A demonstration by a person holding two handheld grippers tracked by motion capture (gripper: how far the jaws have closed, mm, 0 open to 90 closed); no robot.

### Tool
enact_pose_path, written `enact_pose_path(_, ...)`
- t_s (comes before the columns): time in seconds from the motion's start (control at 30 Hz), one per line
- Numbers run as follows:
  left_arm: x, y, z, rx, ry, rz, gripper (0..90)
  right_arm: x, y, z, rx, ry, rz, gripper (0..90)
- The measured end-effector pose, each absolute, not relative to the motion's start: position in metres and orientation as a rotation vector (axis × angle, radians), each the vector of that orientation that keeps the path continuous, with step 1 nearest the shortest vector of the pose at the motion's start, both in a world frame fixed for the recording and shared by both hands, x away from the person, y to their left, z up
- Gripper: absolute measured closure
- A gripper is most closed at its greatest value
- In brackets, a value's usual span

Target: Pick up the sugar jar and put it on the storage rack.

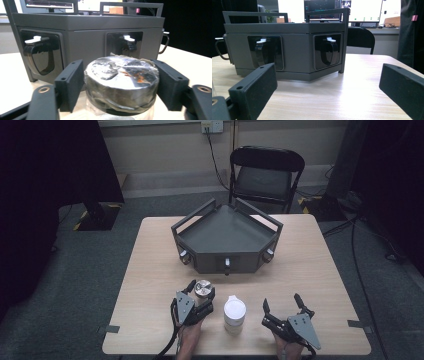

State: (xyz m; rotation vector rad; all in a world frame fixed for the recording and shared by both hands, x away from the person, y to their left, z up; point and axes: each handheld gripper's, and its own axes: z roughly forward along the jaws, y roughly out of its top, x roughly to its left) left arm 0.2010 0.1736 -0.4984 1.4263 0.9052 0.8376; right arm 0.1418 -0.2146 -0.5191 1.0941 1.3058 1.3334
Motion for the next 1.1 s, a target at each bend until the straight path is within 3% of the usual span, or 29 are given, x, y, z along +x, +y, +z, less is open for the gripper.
enact_pose_path(0.17, 0.200, 0.172, -0.499, 1.421, 0.906, 0.838, 34.4, 0.142, -0.215, -0.519, 1.092, 1.311, 1.335, 0.4)
enact_pose_path(1.1, 0.200, 0.180, -0.485, 1.425, 0.901, 0.803, 34.9, 0.142, -0.215, -0.519, 1.093, 1.307, 1.336, 0.4)
